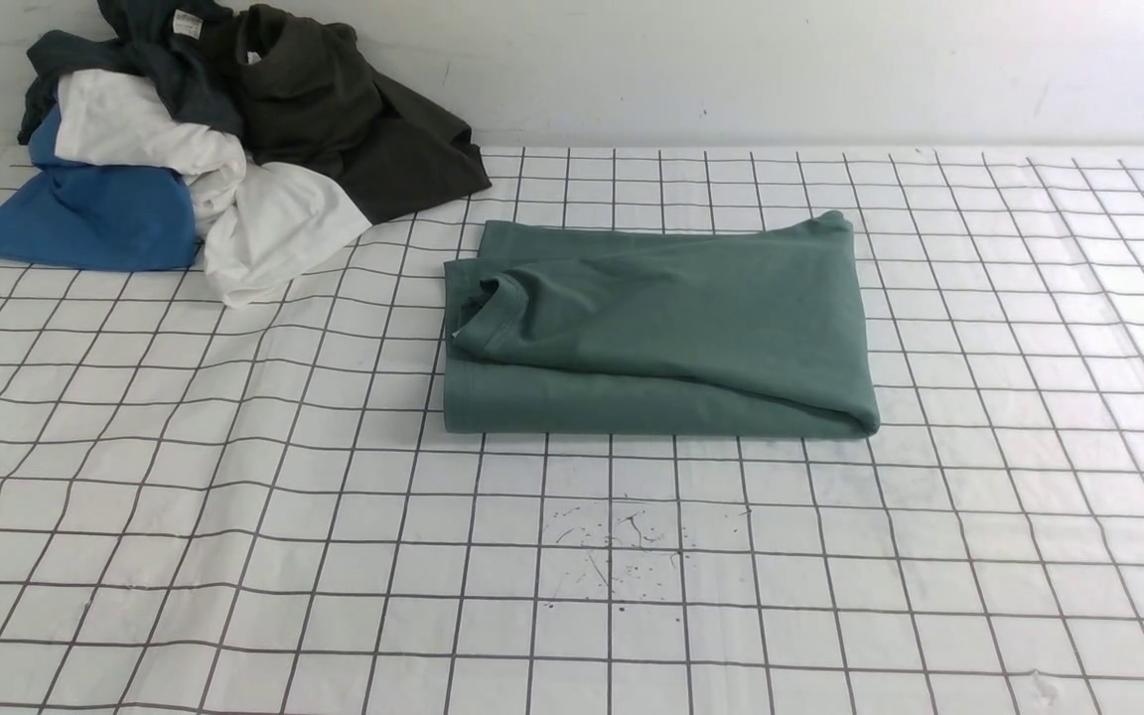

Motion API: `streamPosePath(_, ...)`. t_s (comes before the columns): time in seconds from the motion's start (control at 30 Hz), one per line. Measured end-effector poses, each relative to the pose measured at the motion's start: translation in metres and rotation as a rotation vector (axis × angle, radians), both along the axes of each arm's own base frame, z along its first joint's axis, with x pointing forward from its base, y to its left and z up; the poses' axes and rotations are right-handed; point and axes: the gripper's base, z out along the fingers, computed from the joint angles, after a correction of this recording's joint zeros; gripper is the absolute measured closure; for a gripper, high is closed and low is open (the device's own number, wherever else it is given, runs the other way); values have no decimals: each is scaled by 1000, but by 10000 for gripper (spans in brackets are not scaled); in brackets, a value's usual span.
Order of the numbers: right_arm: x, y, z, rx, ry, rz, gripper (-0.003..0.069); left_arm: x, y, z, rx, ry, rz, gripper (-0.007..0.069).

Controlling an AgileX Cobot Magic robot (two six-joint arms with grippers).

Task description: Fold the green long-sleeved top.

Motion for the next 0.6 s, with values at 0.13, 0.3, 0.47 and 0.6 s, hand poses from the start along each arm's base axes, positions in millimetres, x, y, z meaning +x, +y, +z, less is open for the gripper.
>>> streamPosePath(0.13,2,-7,-22,4,108,-125,669,0,0,0,0,0,0,631)
streamPosePath(0.3,2,-15,-29,96,197,-258,669,0,0,0,0,0,0,631)
streamPosePath(0.47,1,-16,-32,295,253,-292,669,0,0,0,0,0,0,631)
streamPosePath(0.6,1,-16,-32,259,252,-293,669,0,0,0,0,0,0,631)
